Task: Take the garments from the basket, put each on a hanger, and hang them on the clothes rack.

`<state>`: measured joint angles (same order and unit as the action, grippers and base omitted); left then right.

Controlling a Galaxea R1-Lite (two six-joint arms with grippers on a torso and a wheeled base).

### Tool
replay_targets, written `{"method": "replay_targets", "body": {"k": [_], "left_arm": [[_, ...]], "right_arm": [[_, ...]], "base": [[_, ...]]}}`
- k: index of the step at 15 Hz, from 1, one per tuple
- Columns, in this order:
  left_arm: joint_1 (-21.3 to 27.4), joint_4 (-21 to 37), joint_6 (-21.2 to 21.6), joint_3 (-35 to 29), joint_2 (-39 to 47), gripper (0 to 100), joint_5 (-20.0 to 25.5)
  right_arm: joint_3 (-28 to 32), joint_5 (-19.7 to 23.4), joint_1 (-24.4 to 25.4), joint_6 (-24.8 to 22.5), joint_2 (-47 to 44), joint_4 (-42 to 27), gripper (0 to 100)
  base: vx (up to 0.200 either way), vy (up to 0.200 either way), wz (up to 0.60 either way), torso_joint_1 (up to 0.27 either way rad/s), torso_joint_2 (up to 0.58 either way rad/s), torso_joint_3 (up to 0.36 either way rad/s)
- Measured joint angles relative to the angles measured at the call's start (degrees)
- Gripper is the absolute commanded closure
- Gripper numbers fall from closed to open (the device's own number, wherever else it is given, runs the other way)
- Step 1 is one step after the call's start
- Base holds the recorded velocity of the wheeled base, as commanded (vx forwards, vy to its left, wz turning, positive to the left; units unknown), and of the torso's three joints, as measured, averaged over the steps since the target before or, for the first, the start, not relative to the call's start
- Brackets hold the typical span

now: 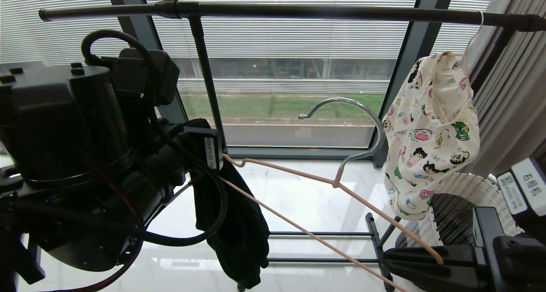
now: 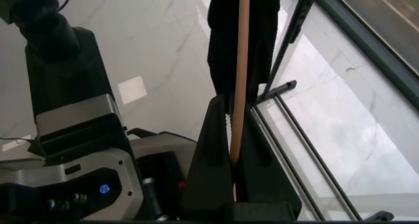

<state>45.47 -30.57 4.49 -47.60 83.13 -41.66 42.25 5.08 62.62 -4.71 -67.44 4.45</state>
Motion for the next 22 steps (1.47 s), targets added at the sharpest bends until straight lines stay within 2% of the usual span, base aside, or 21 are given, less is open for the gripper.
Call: {"method": "replay_targets", "body": {"k": [5,11,15,22], "left_arm": [[1.41,-0.05,-0.06,-0.02,-0.2,100,0.0],[7.61,-0.02,-0.5,-0.63,-0.68,100,-0.05],[11.47,0.04,-0.83,-1.84,-1.05,100,-0.05],[13.76,0.11,-0.82,-1.93,-3.25,100,-0.16]], "right_arm": [[0.09,-1.69,-0.26,2.77,-1.0,3.49,100],[0.3,-2.95,-0.26,2.9,-4.8,8.94,100],[0.35,-3.1,-0.26,4.78,-8.83,13.34,100],[0.52,-4.08,-0.26,5.72,-15.14,19.05,100]], "base": [[0.0,0.0,0.0,0.0,0.0,0.0],[0.0,0.0,0.0,0.0,0.0,0.0],[0.0,0.0,0.0,0.0,0.0,0.0],[0.0,0.0,0.0,0.0,0.0,0.0]]}}
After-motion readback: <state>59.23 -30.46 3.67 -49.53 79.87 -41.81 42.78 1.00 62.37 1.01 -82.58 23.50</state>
